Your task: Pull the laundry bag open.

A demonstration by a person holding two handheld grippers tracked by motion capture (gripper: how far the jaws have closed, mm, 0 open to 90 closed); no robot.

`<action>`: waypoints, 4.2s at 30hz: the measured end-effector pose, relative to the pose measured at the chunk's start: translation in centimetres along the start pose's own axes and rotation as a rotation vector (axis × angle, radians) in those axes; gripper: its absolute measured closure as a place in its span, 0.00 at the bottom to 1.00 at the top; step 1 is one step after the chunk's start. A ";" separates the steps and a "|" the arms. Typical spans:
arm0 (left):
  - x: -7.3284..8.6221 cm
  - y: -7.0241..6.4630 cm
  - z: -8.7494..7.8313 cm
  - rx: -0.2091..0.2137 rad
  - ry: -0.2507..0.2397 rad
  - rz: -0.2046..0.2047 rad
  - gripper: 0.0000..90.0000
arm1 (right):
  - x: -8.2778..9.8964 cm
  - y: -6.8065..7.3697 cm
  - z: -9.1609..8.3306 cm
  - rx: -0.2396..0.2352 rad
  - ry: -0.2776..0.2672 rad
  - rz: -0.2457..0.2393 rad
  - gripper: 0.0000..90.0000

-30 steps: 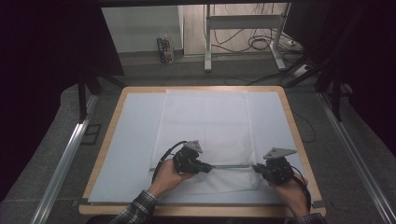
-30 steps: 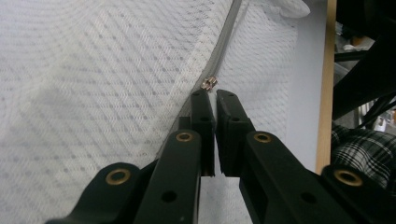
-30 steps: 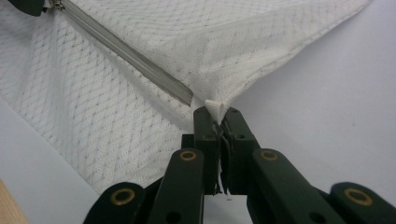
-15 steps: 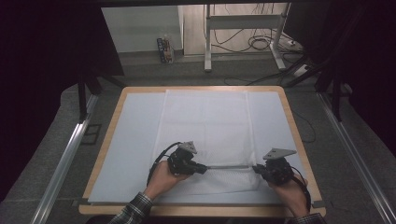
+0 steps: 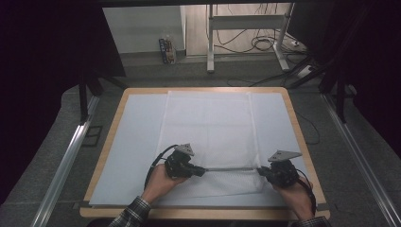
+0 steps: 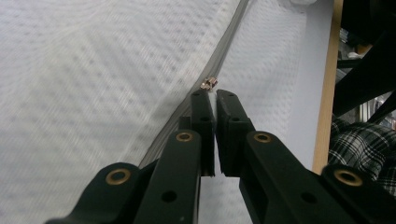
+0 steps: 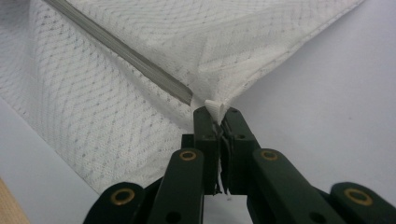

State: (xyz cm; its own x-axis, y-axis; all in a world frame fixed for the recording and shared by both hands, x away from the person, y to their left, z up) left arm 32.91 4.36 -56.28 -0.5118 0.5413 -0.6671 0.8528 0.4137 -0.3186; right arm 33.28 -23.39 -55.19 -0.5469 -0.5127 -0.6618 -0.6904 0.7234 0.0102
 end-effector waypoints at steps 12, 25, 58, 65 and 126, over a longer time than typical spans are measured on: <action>0.9 0.3 -1.1 -0.022 -0.002 -0.014 0.97 | 0.0 0.2 -0.1 -0.004 -0.004 -0.011 0.95; 1.9 0.8 -2.5 -0.049 -0.017 -0.037 0.97 | 0.1 0.1 0.0 -0.001 -0.004 -0.009 0.95; 4.0 1.1 -5.0 -0.097 -0.031 -0.076 0.97 | 0.1 0.0 -0.2 0.006 -0.004 -0.005 0.95; 4.4 1.2 -5.5 -0.101 -0.043 -0.093 0.97 | 0.1 0.0 -0.1 0.000 -0.004 -0.003 0.95; 8.6 2.4 -10.5 -0.191 -0.099 -0.193 0.97 | 0.3 -0.3 -0.1 0.018 0.015 -0.003 0.95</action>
State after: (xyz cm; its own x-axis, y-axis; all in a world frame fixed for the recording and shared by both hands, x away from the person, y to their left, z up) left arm 29.51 17.72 -55.68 -0.6423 0.3693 -0.6717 0.7009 0.6375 -0.3198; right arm 33.30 -23.80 -55.26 -0.5524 -0.5216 -0.6503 -0.6833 0.7302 -0.0052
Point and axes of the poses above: each handheld gripper's, and its own axes: z roughly forward along the jaws, x roughly out of its underside, y roughly to its left, the point moved 7 cm from there along z, roughly forward along the jaws
